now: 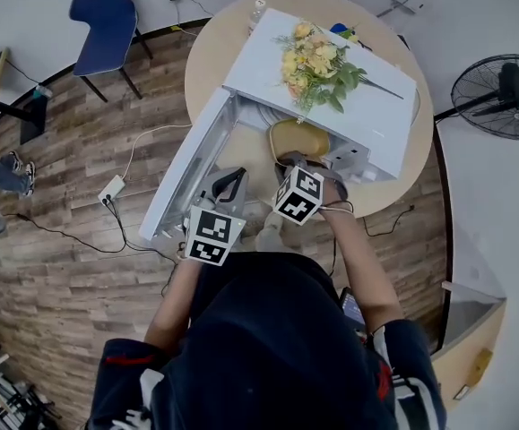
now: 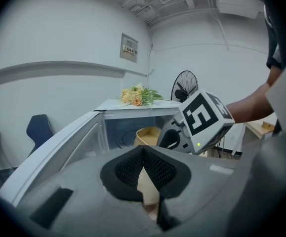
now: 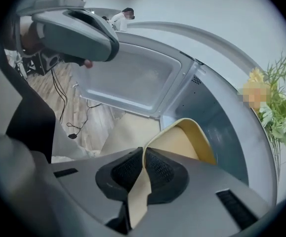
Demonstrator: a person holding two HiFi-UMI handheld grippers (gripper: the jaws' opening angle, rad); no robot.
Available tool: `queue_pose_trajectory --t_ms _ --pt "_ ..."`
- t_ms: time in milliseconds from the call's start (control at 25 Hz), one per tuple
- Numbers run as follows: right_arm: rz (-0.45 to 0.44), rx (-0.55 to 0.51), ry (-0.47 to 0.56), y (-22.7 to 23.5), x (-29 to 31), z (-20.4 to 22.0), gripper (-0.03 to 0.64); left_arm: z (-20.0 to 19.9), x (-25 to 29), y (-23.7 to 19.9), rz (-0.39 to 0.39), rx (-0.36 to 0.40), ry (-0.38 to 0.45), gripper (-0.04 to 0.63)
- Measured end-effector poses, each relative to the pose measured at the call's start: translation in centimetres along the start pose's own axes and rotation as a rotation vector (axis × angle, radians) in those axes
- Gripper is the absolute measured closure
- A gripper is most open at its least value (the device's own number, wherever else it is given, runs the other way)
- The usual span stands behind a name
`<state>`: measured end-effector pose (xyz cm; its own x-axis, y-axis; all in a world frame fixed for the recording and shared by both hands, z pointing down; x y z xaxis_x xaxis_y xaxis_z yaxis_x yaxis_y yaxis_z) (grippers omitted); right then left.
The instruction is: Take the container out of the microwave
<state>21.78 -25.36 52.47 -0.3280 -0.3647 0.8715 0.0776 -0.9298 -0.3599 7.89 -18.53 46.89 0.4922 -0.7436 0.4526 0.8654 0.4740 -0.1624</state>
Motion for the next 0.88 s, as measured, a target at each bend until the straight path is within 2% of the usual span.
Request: queue_pose_trajectory --t_ms 560,880 --pt "-0.002 0.003 -0.029 -3.8 -3.7 0.0 0.592 -1.1 1.1 0.9 0.089 0.097 -0.006 0.581" --pt "-0.019 0.062 -0.059 -4.7 -6.5 0.8 0.592 -2.1 1.8 1.9 0.159 0.137 0.0 0.581"
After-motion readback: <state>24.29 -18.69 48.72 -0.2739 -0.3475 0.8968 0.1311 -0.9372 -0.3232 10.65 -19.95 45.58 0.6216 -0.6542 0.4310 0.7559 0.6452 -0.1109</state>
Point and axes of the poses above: the fingertips, and each gripper's own axes: x forward along the fingers, y to its right, z out of its underside, the point moved 9 cm from there along -x, backward along the fingers, and after that the axes turned 9 degrees about -x, right-handed, at the moved point
